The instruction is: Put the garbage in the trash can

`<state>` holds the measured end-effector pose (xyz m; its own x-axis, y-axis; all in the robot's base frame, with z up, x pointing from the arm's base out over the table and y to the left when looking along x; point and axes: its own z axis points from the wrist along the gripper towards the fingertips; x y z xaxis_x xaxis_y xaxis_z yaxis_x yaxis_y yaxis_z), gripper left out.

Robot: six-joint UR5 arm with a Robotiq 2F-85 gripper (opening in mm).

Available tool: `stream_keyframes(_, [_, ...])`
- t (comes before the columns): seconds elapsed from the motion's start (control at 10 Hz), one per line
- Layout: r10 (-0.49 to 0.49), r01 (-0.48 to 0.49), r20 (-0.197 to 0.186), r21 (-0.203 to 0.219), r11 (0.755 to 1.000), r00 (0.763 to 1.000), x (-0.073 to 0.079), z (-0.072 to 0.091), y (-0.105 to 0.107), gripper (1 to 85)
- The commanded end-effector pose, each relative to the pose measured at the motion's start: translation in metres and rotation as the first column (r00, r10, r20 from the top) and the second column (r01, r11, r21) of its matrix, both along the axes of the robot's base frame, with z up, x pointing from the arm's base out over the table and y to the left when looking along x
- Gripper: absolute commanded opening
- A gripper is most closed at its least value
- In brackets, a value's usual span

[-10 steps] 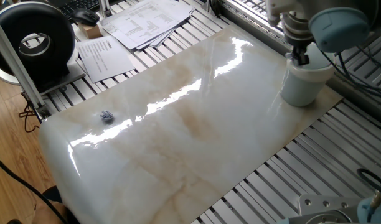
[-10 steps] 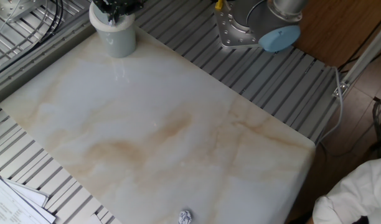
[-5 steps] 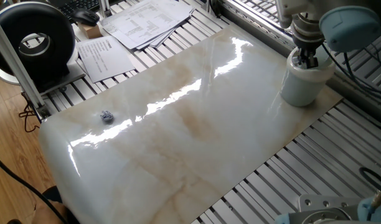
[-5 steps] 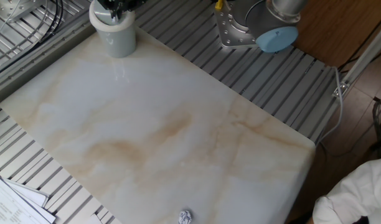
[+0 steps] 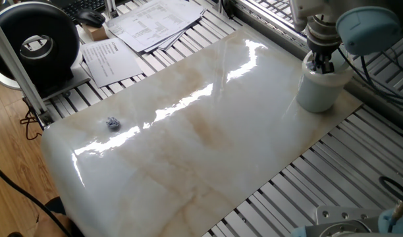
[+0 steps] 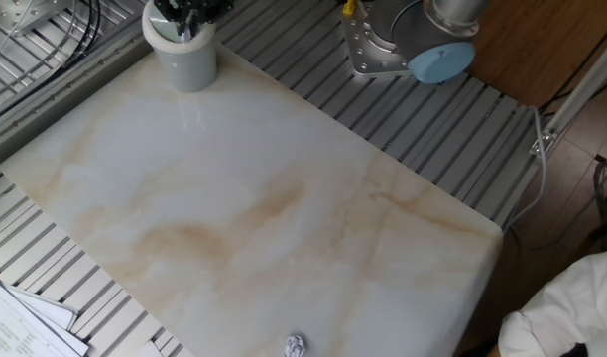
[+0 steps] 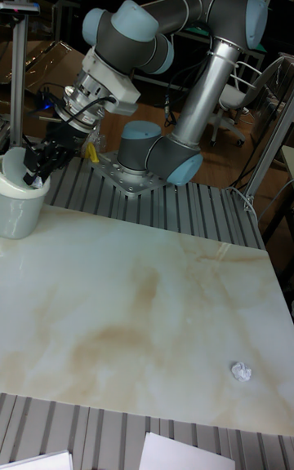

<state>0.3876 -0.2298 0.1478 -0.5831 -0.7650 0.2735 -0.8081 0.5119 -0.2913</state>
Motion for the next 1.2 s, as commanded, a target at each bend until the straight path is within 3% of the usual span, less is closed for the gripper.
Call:
stream_keyframes(0.0, [0.031, -0.031, -0.006, 0.017, 0.999, 1.0, 0.003, 0.0, 0.005, 59.3])
stream_keyframes(0.6, [0.053, -0.053, 0.0, 0.009, 0.999, 0.999, 0.004, 0.004, 0.002, 56.7])
stream_keyframes(1.1, [0.062, -0.062, -0.027, 0.013, 0.998, 0.998, -0.01, 0.016, 0.005, 52.7])
